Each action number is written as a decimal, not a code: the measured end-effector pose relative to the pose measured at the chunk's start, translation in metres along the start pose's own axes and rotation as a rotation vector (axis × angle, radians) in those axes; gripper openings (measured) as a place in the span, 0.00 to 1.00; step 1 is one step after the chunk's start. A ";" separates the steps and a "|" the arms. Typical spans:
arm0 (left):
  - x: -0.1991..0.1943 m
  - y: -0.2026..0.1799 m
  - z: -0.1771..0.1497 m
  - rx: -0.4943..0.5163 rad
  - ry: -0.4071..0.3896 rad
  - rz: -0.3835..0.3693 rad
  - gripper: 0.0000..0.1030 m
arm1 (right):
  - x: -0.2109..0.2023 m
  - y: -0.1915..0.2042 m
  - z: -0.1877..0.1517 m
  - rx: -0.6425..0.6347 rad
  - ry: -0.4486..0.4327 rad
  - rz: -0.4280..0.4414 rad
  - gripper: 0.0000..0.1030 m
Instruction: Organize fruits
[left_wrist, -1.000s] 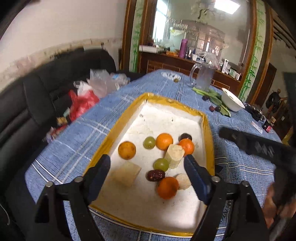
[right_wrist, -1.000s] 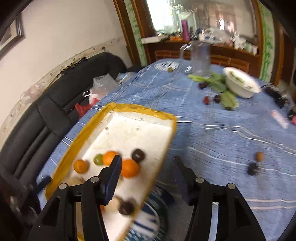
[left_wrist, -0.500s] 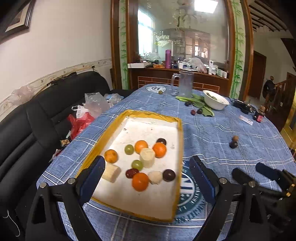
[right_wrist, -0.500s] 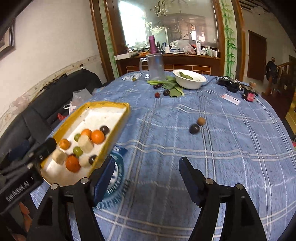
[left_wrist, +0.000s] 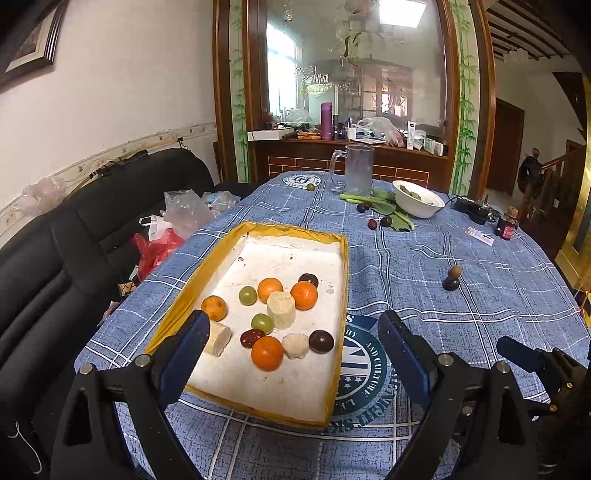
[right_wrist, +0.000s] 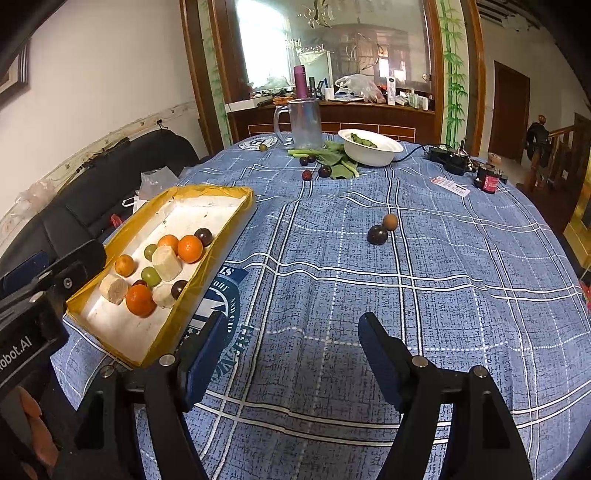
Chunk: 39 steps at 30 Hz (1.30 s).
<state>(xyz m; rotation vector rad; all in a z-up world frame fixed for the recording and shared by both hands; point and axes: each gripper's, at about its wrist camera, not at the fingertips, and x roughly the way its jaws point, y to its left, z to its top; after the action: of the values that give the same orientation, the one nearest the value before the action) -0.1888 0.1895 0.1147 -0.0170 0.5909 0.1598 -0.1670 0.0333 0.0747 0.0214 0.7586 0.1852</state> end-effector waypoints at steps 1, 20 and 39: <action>-0.001 -0.001 0.000 0.001 0.000 0.000 0.89 | 0.000 0.001 0.000 -0.003 0.001 0.001 0.77; -0.043 0.015 0.004 -0.060 -0.309 0.243 1.00 | 0.005 0.012 0.000 -0.015 -0.030 0.034 0.77; -0.052 0.060 0.008 -0.233 -0.301 0.275 1.00 | -0.006 0.052 0.001 -0.144 -0.093 0.058 0.81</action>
<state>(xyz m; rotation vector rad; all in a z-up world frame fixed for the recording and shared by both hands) -0.2360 0.2416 0.1519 -0.1352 0.2690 0.4886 -0.1789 0.0836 0.0841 -0.0837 0.6513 0.2921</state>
